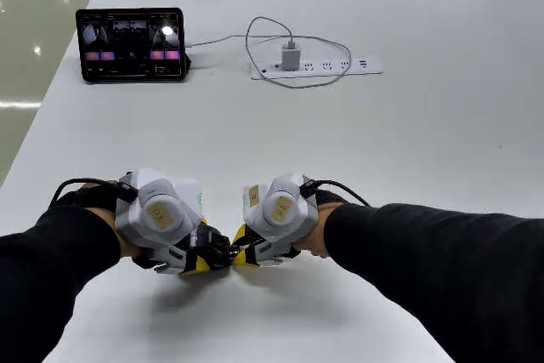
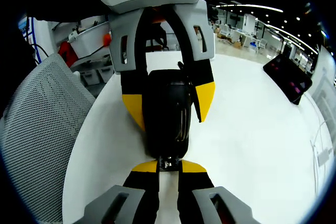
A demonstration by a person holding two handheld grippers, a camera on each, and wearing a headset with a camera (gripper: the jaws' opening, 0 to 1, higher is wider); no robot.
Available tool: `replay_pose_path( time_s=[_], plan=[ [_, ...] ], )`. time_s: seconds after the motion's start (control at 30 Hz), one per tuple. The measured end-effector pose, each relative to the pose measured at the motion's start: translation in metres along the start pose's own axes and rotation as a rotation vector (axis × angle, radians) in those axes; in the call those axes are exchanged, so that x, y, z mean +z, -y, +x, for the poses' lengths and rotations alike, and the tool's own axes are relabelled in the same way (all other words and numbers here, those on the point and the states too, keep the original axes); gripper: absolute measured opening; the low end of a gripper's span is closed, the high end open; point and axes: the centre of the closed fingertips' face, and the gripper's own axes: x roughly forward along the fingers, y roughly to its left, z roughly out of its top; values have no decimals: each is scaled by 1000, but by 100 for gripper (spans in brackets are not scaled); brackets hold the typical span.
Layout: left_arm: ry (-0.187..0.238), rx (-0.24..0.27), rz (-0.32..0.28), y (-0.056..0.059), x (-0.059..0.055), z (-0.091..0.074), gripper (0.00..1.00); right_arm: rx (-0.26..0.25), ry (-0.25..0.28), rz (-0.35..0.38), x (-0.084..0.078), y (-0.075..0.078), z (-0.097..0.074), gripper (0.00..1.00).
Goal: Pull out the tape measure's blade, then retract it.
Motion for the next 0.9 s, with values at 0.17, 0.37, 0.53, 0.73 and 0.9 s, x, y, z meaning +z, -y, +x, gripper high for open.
replay_pose_path(
  time_s=[0.17,0.37,0.53,0.73,0.9],
  plan=[
    [6,1,-5,0,0,0,33,1,4,14,-2,0,-2,8],
    [16,7,-14,0,0,-1,33,0,-1,29,-8,1,-6,9],
    [15,6,-15,-1,0,-1,33,0,-4,33,-11,0,-9,9],
    [16,6,-15,-1,1,-1,33,-4,-10,34,-14,0,-11,9],
    [16,6,-14,-1,1,-1,33,-6,-15,33,-16,1,-13,9]
  ],
)
